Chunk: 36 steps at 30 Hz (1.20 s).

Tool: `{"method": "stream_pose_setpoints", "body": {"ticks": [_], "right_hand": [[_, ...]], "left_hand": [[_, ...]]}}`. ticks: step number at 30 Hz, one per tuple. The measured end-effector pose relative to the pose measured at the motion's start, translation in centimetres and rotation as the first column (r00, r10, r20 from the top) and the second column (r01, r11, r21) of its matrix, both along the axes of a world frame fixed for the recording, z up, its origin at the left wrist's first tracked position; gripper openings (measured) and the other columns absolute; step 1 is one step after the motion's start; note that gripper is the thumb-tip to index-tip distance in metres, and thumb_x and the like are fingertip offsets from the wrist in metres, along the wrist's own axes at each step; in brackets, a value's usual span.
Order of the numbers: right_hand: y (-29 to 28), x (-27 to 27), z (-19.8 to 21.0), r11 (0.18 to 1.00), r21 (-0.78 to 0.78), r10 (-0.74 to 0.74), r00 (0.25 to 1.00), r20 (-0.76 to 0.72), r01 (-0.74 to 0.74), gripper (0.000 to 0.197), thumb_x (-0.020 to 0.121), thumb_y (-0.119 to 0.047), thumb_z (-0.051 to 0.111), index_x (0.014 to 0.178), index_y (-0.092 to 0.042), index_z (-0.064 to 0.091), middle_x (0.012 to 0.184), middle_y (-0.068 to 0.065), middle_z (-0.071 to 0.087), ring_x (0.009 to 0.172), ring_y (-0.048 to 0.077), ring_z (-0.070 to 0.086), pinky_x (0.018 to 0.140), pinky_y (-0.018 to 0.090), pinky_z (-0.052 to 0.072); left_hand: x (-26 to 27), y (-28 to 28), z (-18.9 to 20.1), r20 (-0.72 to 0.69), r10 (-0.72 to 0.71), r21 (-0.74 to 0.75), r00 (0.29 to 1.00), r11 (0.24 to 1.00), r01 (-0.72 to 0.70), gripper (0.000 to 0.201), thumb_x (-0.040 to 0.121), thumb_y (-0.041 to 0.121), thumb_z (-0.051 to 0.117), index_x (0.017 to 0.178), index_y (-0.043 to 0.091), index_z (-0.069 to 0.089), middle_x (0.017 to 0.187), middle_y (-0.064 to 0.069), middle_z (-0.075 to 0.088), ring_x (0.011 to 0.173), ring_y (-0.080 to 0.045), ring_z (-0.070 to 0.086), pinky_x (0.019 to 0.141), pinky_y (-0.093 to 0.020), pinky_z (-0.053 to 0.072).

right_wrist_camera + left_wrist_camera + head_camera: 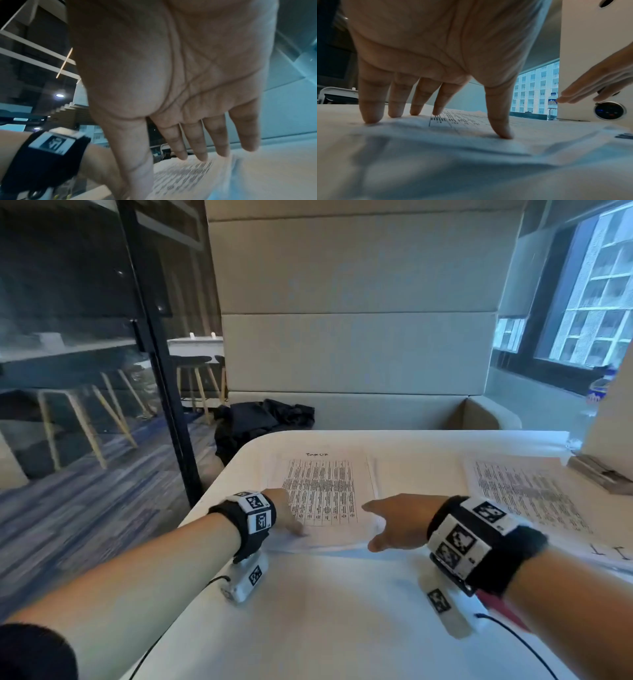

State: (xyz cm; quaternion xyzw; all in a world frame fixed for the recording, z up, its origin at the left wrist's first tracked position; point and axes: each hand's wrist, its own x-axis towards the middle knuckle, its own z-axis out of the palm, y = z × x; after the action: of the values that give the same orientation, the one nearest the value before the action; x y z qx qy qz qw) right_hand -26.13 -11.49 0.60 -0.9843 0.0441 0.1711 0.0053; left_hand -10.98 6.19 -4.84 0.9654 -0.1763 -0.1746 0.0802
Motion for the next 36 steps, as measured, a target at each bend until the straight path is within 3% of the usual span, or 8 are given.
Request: {"method": "stream_pose_setpoints", "body": {"ticks": [6, 12, 19, 22, 24, 27, 30, 36], "right_hand": [[3.3, 2.6, -3.0, 0.986, -0.114, 0.098, 0.977, -0.188, -0.121, 0.063, 0.092, -0.046, 0.055, 0.145, -0.018, 0.037, 0.149, 0.002, 0.04, 0.134, 0.024, 0.042, 0.107, 0.042, 0.038], [2.9, 2.8, -3.4, 0.982, -0.142, 0.095, 0.978, -0.184, -0.122, 0.067, 0.089, -0.041, 0.057, 0.148, -0.02, 0.033, 0.151, 0.004, 0.037, 0.134, 0.026, 0.041, 0.107, 0.046, 0.038], [2.8, 2.7, -3.5, 0.975, -0.158, 0.128, 0.975, -0.182, -0.157, 0.065, 0.09, -0.04, 0.054, 0.148, -0.021, 0.032, 0.152, 0.005, 0.035, 0.135, 0.027, 0.039, 0.107, 0.045, 0.038], [2.8, 2.6, -3.4, 0.976, -0.145, 0.135, 0.975, -0.177, -0.162, 0.063, 0.091, -0.039, 0.053, 0.147, -0.02, 0.033, 0.151, 0.005, 0.035, 0.133, 0.027, 0.04, 0.105, 0.044, 0.039], [2.7, 2.5, -3.5, 0.977, -0.141, 0.135, 0.976, -0.17, -0.159, 0.063, 0.091, -0.038, 0.053, 0.148, -0.019, 0.032, 0.152, 0.006, 0.034, 0.134, 0.028, 0.039, 0.106, 0.044, 0.038], [2.7, 2.4, -3.8, 0.978, -0.134, 0.14, 0.978, -0.155, -0.161, 0.064, 0.092, -0.037, 0.053, 0.149, -0.016, 0.031, 0.153, 0.008, 0.032, 0.135, 0.029, 0.037, 0.108, 0.044, 0.036], [2.7, 2.5, -4.2, 0.974, -0.137, 0.158, 0.976, -0.148, -0.179, 0.061, 0.09, -0.038, 0.055, 0.143, -0.015, 0.038, 0.149, 0.009, 0.037, 0.131, 0.03, 0.041, 0.105, 0.045, 0.039], [2.6, 2.5, -3.9, 0.974, -0.147, 0.149, 0.978, -0.146, -0.17, 0.054, 0.09, -0.038, 0.053, 0.138, -0.014, 0.045, 0.138, 0.011, 0.048, 0.122, 0.029, 0.049, 0.099, 0.042, 0.044]], "left_hand": [[0.5, 0.5, 0.4, -0.051, 0.03, -0.025, 0.998, 0.999, -0.031, 0.068, 0.064, 0.057, 0.08, 0.105, 0.007, 0.059, 0.094, -0.001, 0.063, 0.088, -0.021, 0.06, 0.08, -0.029, 0.049], [2.1, 0.8, 1.2, -0.102, 0.211, -0.254, 0.972, 0.939, -0.231, 0.077, 0.076, 0.043, 0.077, 0.128, -0.001, 0.043, 0.095, -0.008, 0.056, 0.088, -0.024, 0.055, 0.07, -0.028, 0.043], [2.2, 0.5, 1.1, -0.114, 0.255, -0.39, 0.96, 0.878, -0.279, 0.058, 0.087, 0.019, 0.068, 0.138, 0.003, 0.044, 0.139, -0.015, 0.049, 0.121, -0.031, 0.051, 0.091, -0.029, 0.042], [1.7, 0.1, 1.1, 0.037, 0.198, -0.434, 0.979, 0.886, -0.163, 0.013, 0.083, 0.014, 0.067, 0.084, 0.026, 0.063, 0.123, -0.003, 0.053, 0.104, -0.03, 0.044, 0.093, -0.028, 0.038], [1.8, 0.0, 1.1, 0.078, 0.169, -0.495, 0.983, 0.862, -0.109, 0.025, 0.078, 0.013, 0.07, 0.064, 0.023, 0.052, 0.115, 0.002, 0.052, 0.108, -0.031, 0.044, 0.099, -0.033, 0.037], [1.3, 0.0, 1.3, 0.083, 0.065, -0.618, 0.994, 0.786, 0.0, 0.033, 0.083, 0.01, 0.07, 0.063, 0.018, 0.045, 0.091, 0.001, 0.057, 0.091, -0.022, 0.054, 0.075, -0.025, 0.039], [1.2, 0.2, 1.3, 0.128, 0.098, -0.648, 0.987, 0.762, 0.008, 0.035, 0.087, 0.014, 0.068, 0.062, 0.017, 0.043, 0.062, 0.002, 0.044, 0.056, -0.013, 0.039, 0.052, -0.023, 0.029], [1.6, 1.1, 1.4, 0.247, 0.184, -0.626, 0.952, 0.78, 0.012, 0.037, 0.086, 0.016, 0.069, 0.06, 0.016, 0.042, 0.086, -0.006, 0.057, 0.079, -0.022, 0.051, 0.064, -0.028, 0.034]]}}
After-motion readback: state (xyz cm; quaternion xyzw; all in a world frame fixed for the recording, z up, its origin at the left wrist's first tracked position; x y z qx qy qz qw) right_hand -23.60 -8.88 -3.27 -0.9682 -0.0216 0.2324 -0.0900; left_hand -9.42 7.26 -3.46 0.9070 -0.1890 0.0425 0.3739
